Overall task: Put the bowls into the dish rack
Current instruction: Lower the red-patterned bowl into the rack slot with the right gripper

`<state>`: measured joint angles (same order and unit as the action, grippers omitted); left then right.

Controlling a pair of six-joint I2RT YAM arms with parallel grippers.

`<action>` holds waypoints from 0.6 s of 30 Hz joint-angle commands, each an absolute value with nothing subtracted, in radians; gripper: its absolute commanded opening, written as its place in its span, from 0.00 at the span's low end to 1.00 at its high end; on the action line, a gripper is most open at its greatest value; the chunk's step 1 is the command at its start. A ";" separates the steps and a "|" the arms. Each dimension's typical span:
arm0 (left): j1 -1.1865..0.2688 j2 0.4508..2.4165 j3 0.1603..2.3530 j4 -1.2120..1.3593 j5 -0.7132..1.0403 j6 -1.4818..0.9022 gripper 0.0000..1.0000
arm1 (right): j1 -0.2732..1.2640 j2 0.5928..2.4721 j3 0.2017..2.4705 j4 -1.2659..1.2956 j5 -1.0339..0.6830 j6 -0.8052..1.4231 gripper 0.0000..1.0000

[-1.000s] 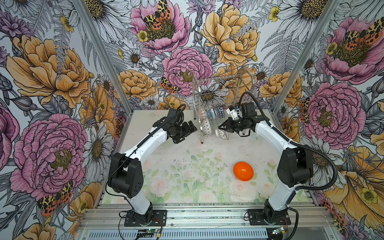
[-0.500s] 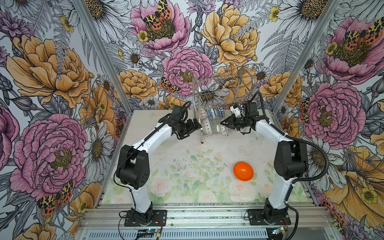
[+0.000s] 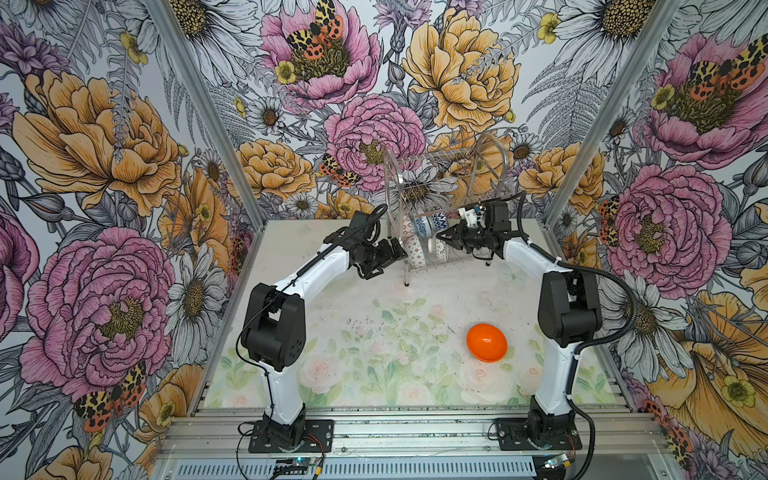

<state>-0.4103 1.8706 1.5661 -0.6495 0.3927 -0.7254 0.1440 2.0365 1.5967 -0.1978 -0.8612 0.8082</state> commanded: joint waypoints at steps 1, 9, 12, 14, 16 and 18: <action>-0.408 1.880 1.591 -0.635 0.423 -0.704 0.99 | 0.158 2.059 1.624 -0.142 -0.853 0.855 0.00; -0.395 1.895 1.606 -0.640 0.446 -0.696 0.99 | 0.179 2.097 1.577 0.040 -0.851 0.981 0.00; -0.387 1.896 1.604 -0.644 0.450 -0.694 0.98 | 0.186 2.112 1.569 0.071 -0.844 1.008 0.00; -0.381 1.897 1.603 -0.644 0.451 -0.692 0.99 | 0.192 2.115 1.572 0.071 -0.840 1.005 0.00; -0.379 1.897 1.600 -0.644 0.455 -0.691 0.99 | 0.192 2.117 1.572 0.070 -0.840 1.003 0.00; -0.377 1.896 1.599 -0.643 0.456 -0.689 0.99 | 0.193 2.122 1.571 0.072 -0.845 1.000 0.00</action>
<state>-0.3859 1.8767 1.5738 -0.6495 0.4343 -0.7204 0.1822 2.1071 1.5738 -0.0013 -0.8349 0.9882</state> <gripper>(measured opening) 0.986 0.086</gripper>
